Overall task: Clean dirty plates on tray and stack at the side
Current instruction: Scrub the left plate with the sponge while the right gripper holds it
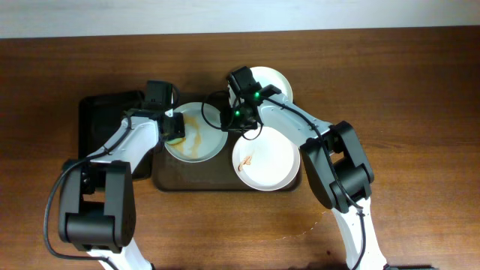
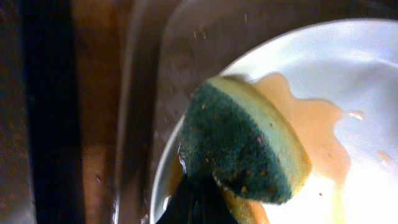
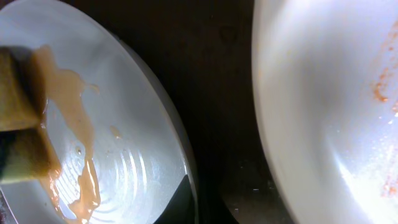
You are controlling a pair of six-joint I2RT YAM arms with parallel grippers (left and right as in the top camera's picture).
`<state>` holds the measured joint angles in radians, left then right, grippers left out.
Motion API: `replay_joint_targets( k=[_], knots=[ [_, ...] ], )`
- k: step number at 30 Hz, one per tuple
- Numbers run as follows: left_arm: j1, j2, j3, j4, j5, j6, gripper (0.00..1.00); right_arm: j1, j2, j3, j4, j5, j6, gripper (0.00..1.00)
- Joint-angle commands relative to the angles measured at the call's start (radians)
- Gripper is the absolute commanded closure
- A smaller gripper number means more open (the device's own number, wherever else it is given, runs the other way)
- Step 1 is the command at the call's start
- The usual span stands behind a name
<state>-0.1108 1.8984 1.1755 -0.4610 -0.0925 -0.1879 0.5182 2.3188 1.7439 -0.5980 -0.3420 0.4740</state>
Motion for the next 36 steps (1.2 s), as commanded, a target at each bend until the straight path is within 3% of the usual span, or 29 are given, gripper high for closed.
replay_joint_targets(
  k=[1,3,6,8,10,14,15,17,19,21,30,32,36],
  knots=[
    [0.006,0.011,-0.004,-0.028,0.347,0.002,0.99,-0.004,0.035,-0.001,-0.008,0.031,0.006,0.96],
    [0.006,0.011,-0.004,0.038,0.526,0.002,0.99,-0.004,0.035,-0.001,-0.005,0.022,0.006,0.96],
    [0.006,0.011,-0.004,0.196,0.445,0.001,0.99,-0.004,0.035,-0.001,-0.004,0.011,0.003,0.96],
    [0.006,0.011,-0.004,0.254,0.311,0.000,0.99,-0.005,0.035,-0.001,-0.004,0.012,0.003,0.96],
    [0.006,0.011,-0.005,0.177,0.193,-0.002,0.99,-0.015,0.035,-0.001,-0.005,0.011,0.003,0.96],
    [0.001,0.011,-0.005,-0.045,0.191,0.000,0.99,-0.029,0.035,-0.001,-0.004,-0.003,0.003,0.96],
    [-0.007,0.011,-0.004,-0.066,0.238,0.013,0.99,-0.029,0.035,-0.001,-0.004,-0.008,0.003,0.96],
    [-0.029,0.011,-0.005,-0.026,0.489,0.055,0.99,-0.029,0.035,-0.001,-0.004,-0.014,0.003,0.96],
    [-0.057,0.011,-0.005,0.092,0.558,0.055,0.99,-0.029,0.035,-0.001,-0.004,-0.021,0.003,0.96],
    [-0.061,0.011,-0.004,0.138,0.450,0.044,0.99,-0.029,0.035,-0.001,-0.006,-0.025,0.002,0.96],
    [-0.054,0.047,-0.004,0.029,-0.220,0.021,0.99,-0.029,0.035,-0.001,-0.009,-0.033,0.003,0.96],
    [-0.055,0.035,0.037,-0.002,-0.232,-0.044,0.99,-0.029,0.035,-0.001,-0.022,-0.032,0.003,0.96],
    [-0.056,-0.065,0.254,-0.154,0.048,-0.081,0.99,-0.029,0.035,-0.001,-0.028,-0.028,0.003,0.96]
  ],
)
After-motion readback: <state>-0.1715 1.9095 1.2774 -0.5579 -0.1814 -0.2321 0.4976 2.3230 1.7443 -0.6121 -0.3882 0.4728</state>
